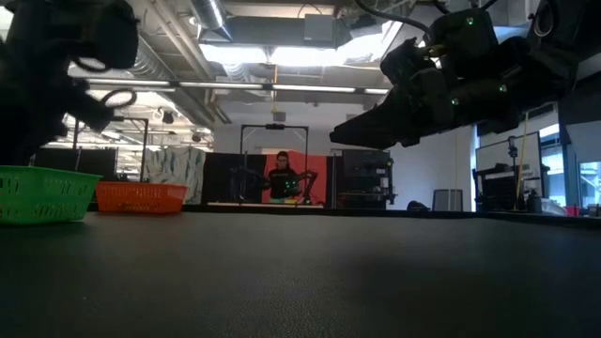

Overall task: Sort crayons
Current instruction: Put the yellow crayon into the green bin

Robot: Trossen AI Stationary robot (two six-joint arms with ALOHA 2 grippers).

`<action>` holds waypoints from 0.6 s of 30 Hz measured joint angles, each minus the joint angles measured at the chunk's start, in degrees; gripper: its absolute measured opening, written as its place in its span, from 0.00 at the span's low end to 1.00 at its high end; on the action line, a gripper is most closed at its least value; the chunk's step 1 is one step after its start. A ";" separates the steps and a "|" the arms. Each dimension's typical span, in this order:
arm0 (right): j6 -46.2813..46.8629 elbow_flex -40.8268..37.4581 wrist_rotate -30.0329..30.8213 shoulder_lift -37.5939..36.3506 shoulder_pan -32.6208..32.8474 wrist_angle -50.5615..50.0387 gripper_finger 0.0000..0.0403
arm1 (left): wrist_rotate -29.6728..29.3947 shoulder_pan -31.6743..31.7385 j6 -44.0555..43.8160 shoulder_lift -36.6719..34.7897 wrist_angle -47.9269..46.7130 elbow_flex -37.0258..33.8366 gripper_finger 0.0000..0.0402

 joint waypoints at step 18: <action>4.20 9.68 5.50 -10.19 6.26 -34.39 0.47 | -15.84 -1.38 27.69 -1.01 53.79 1.22 0.27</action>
